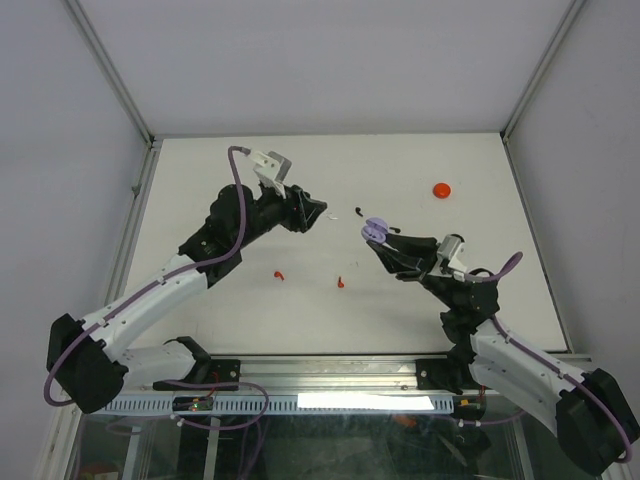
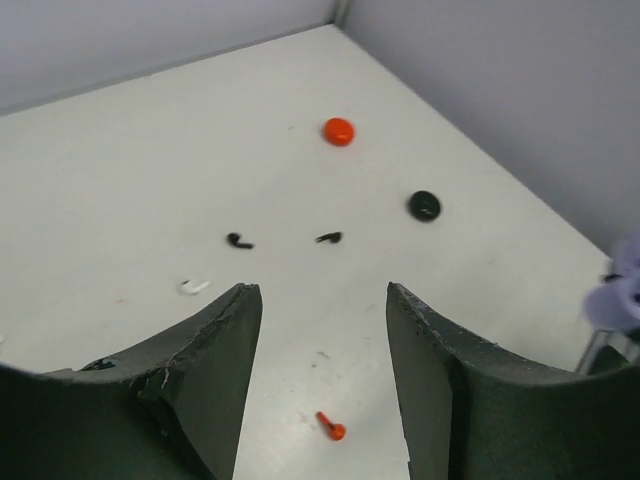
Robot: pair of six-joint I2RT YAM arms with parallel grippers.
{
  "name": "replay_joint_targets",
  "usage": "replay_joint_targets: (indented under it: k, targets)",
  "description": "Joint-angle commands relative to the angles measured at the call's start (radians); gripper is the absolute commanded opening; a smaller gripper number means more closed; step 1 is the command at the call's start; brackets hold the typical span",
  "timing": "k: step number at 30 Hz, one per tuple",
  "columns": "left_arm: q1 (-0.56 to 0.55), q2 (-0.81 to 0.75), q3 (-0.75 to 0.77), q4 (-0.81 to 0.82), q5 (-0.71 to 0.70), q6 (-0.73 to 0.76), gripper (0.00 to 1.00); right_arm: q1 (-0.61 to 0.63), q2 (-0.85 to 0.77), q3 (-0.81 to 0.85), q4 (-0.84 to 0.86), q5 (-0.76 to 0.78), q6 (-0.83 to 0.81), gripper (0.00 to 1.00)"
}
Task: Insert the wireless bluetooth earbuds into the charging case
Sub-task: Place the earbud in the charging case, then pick up the earbud from the center of the board.
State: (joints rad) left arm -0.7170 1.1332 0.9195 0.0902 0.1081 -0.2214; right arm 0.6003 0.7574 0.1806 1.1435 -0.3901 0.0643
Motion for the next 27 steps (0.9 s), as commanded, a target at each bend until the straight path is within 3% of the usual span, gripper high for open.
replay_joint_targets:
  k: [1,11,27]
  targets:
    - [0.085,0.054,0.059,-0.125,-0.107,-0.026,0.55,0.003,-0.032,-0.009,-0.01,0.034,-0.058,0.0]
    - [0.263,0.313,0.219,-0.305,-0.251,-0.032,0.53,0.003,-0.05,-0.041,-0.046,0.048,-0.123,0.0]
    - [0.442,0.756,0.501,-0.383,-0.22,0.008,0.41,0.003,-0.082,-0.056,-0.128,0.067,-0.182,0.0]
